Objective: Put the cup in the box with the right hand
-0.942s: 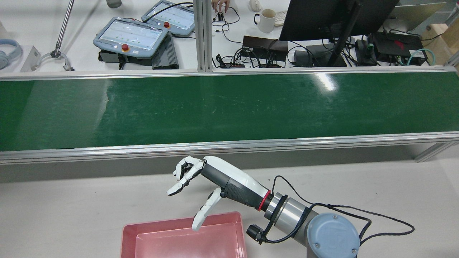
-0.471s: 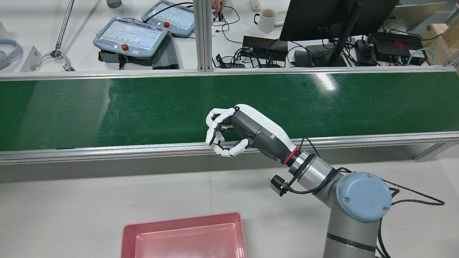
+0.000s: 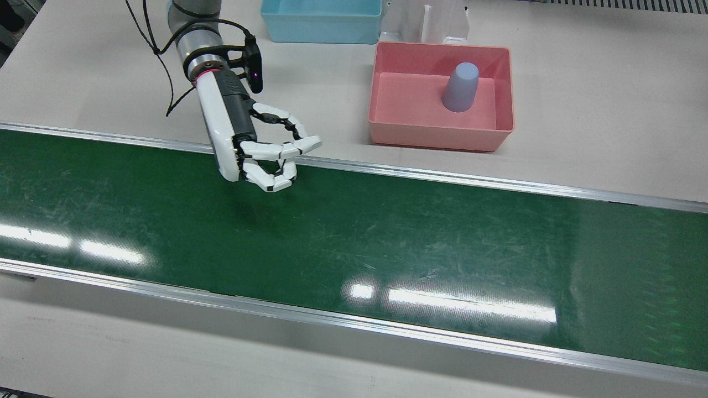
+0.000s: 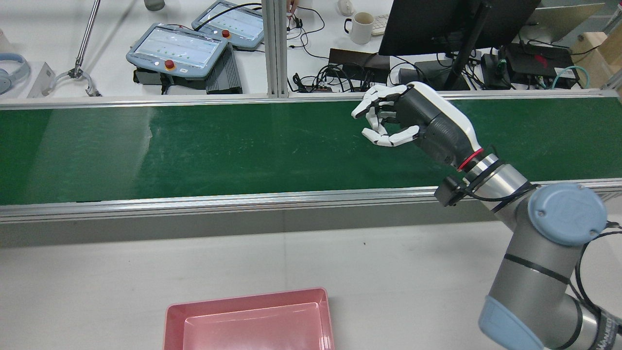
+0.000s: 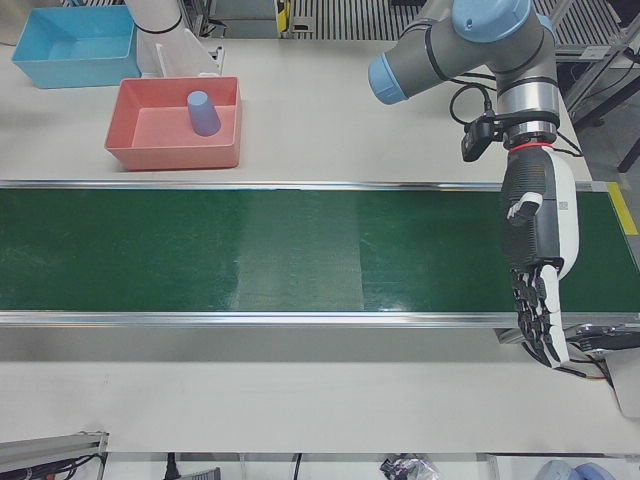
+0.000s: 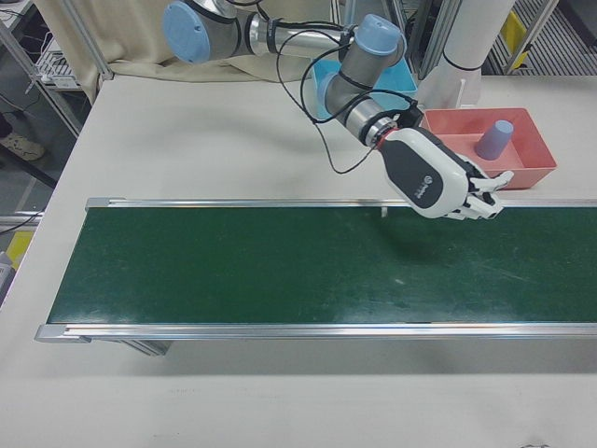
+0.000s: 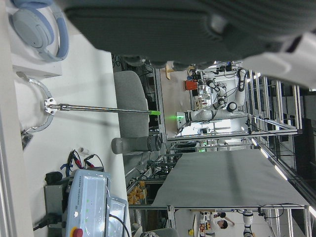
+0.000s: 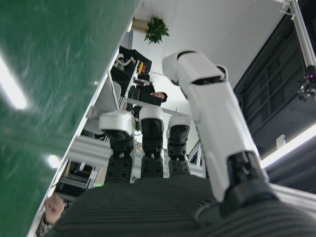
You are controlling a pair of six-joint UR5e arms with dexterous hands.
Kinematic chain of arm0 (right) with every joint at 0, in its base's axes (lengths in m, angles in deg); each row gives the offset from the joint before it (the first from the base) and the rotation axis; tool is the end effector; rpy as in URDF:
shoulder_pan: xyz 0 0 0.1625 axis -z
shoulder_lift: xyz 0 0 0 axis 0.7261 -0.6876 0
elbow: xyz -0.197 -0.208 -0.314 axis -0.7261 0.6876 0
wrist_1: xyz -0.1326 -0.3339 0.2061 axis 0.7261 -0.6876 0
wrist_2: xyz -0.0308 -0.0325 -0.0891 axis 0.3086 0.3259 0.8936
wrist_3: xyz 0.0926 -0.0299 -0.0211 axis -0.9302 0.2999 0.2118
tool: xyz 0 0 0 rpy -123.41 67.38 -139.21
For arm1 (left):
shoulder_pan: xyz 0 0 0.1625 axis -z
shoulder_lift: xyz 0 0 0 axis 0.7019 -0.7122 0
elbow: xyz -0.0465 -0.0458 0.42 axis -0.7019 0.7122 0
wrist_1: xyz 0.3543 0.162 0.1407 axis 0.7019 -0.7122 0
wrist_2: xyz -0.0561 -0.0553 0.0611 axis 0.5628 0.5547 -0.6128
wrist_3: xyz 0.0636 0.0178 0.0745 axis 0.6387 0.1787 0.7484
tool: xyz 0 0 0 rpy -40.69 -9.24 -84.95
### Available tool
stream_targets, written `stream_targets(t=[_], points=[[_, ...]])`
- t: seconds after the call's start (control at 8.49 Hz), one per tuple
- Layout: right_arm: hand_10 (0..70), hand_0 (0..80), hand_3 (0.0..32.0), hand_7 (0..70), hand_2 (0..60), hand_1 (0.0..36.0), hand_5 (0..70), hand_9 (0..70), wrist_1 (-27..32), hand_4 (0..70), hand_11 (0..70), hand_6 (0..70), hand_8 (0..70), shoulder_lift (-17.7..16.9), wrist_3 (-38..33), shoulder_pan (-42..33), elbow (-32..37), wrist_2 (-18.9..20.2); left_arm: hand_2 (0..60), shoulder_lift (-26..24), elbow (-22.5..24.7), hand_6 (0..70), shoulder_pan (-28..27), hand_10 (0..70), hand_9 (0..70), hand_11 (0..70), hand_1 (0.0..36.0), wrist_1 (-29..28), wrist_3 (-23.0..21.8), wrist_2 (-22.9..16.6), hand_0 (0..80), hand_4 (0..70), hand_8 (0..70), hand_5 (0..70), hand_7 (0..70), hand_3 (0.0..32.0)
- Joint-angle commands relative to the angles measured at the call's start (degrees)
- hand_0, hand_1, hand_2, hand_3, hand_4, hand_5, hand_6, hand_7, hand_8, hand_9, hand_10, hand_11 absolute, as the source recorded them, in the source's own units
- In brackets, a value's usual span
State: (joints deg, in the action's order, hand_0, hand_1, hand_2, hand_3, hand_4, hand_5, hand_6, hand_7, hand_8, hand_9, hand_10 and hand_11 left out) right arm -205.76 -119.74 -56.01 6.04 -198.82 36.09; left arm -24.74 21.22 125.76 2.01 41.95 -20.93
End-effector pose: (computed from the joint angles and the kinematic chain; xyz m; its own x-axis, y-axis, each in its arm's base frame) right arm -0.2813 -0.4727 0.3274 -0.9346 0.2346 0.2672 -0.1332 0.4657 -0.8748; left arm -0.0426 -0.5695 0.5189 -0.9751 -0.2034 -0.0884 0.1151 -0.1232 -0.9857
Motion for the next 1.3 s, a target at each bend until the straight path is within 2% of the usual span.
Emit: stream_targets(t=[0.0, 0.12, 0.24, 0.35, 0.59, 0.82, 0.94, 1.06, 1.18], points=[[53.2, 58.5, 0.0, 70.0, 35.4, 27.6, 17.5, 67.1, 6.2, 27.8, 70.0, 30.0, 49.2, -9.1, -8.7, -11.8, 4.0, 0.0, 0.0, 0.0, -0.1, 0.0, -0.1, 0.0, 0.0, 0.0, 0.0, -0.1, 0.0, 0.0, 0.0, 0.0, 0.0, 0.0, 0.0, 0.0], [55.4, 54.8, 0.0, 70.0, 40.9, 25.9, 17.1, 69.9, 10.1, 27.3, 70.0, 30.3, 50.7, -9.9, -13.2, -14.4, 10.3, 0.2, 0.0, 0.0, 0.0, 0.0, 0.0, 0.0, 0.0, 0.0, 0.0, -0.1, 0.0, 0.0, 0.0, 0.0, 0.0, 0.0, 0.0, 0.0], [58.1, 52.3, 0.0, 70.0, 46.6, 24.6, 17.0, 70.0, 13.8, 28.1, 70.0, 31.1, 52.9, -9.9, -14.7, -17.8, 15.7, 0.4, 0.0, 0.0, 0.0, 0.0, 0.0, 0.0, 0.0, 0.0, 0.0, -0.1, 0.0, 0.0, 0.0, 0.0, 0.0, 0.0, 0.0, 0.0], [59.2, 50.8, 0.0, 70.0, 50.4, 23.8, 16.8, 70.0, 15.7, 30.5, 70.0, 32.0, 54.5, -10.1, -14.5, -21.3, 18.1, 0.7, 0.0, 0.0, 0.0, 0.0, 0.0, 0.0, 0.0, 0.0, 0.0, -0.1, 0.0, 0.0, 0.0, 0.0, 0.0, 0.0, 0.0, 0.0], [60.2, 49.1, 0.0, 70.0, 60.0, 23.9, 16.5, 70.0, 16.1, 40.3, 70.0, 35.2, 59.7, -10.2, -14.1, -27.6, 21.6, 1.1, 0.0, 0.0, 0.0, 0.0, 0.0, 0.0, 0.0, 0.0, 0.0, -0.1, 0.0, 0.0, 0.0, 0.0, 0.0, 0.0, 0.0, 0.0], [63.4, 47.4, 0.0, 70.0, 60.0, 21.9, 16.2, 70.0, 15.4, 44.4, 70.0, 36.2, 62.0, -9.6, -13.7, -34.9, 23.9, 5.2, 0.0, 0.0, 0.1, 0.0, -0.1, 0.0, 0.0, 0.0, 0.0, 0.0, 0.0, 0.0, 0.0, 0.0, 0.0, 0.0, 0.0, 0.0], [63.3, 48.3, 0.0, 70.0, 60.0, 23.5, 16.5, 70.0, 15.4, 51.1, 70.0, 37.6, 63.8, -9.5, -13.7, -36.6, 25.8, 6.1, 0.0, 0.0, 0.1, 0.0, 0.0, 0.0, 0.0, 0.0, 0.0, 0.0, 0.0, 0.0, 0.0, 0.0, 0.0, 0.0, 0.0, 0.0], [60.1, 52.7, 0.0, 70.0, 60.0, 29.0, 16.9, 70.0, 15.5, 70.0, 70.0, 40.1, 64.6, -9.5, -13.7, -37.8, 27.7, 6.5, 0.0, 0.0, 0.1, 0.0, 0.0, 0.0, 0.0, 0.0, 0.0, -0.1, 0.0, 0.0, 0.0, 0.0, 0.0, 0.0, 0.0, 0.0], [58.6, 56.1, 0.0, 70.0, 60.0, 33.4, 17.5, 70.0, 15.4, 70.0, 70.0, 41.9, 65.8, -9.5, -13.6, -39.5, 28.6, 6.6, 0.0, 0.0, 0.1, 0.0, 0.0, 0.0, 0.0, 0.0, 0.0, -0.1, 0.0, 0.0, 0.0, 0.0, 0.0, 0.0, 0.0, 0.0]])
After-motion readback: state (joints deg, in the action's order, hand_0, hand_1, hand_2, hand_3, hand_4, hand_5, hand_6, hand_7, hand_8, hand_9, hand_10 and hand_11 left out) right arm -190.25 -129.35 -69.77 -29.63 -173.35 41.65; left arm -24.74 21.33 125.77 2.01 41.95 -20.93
